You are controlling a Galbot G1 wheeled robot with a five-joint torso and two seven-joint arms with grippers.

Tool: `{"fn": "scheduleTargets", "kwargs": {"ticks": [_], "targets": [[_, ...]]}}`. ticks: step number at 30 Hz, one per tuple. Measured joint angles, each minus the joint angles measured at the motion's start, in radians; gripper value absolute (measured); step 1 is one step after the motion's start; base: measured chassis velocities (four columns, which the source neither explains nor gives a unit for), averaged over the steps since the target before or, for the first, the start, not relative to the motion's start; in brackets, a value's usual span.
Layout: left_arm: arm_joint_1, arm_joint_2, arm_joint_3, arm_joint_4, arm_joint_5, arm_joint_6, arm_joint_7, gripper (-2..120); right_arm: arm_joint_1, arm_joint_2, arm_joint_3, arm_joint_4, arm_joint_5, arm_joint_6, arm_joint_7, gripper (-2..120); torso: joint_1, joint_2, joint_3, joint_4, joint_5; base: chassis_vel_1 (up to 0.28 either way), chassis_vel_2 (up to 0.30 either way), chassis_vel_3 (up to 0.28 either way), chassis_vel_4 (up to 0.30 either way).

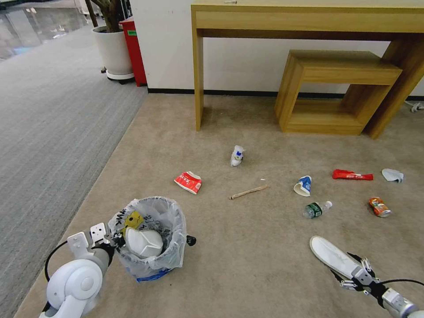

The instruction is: Pick up the trash bin and place the garbage on the floor into it.

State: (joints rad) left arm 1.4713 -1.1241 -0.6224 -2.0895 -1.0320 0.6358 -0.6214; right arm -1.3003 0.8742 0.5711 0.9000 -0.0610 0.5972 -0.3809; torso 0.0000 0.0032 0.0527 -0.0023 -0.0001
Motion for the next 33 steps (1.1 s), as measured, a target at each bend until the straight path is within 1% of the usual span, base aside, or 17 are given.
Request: {"fn": "scheduleTargets", "kwargs": {"ticks": [9,14,16,33], "targets": [[-0.002,-0.001,-0.001,0.002,-0.001,0.000,-0.002,0,0.053,0.021,-0.005,-0.062,0.012,0.005,-0.003,96,0.000,0.000,0.000,0.0000,-0.0001,0.000,0.000,0.000,0.000],[-0.003,-0.001,-0.001,0.003,-0.001,0.000,-0.004,0,0.083,0.032,-0.005,-0.109,0.019,0.013,-0.007,92,0.000,0.000,0.000,0.0000,-0.0001,0.000,0.000,0.000,0.000],[-0.003,-0.001,-0.001,0.004,-0.001,0.000,-0.005,0,0.096,0.038,-0.007,-0.128,0.019,0.015,-0.012,92,0.000,0.000,0.000,0.0000,0.0001,0.000,0.000,0.000,0.000],[-0.009,0.000,-0.006,0.011,-0.006,-0.002,-0.006,0,0.156,0.048,-0.017,-0.196,0.006,0.013,0.002,91,0.000,0.000,0.000,0.0000,0.0000,0.000,0.000,0.000,0.000]]}}
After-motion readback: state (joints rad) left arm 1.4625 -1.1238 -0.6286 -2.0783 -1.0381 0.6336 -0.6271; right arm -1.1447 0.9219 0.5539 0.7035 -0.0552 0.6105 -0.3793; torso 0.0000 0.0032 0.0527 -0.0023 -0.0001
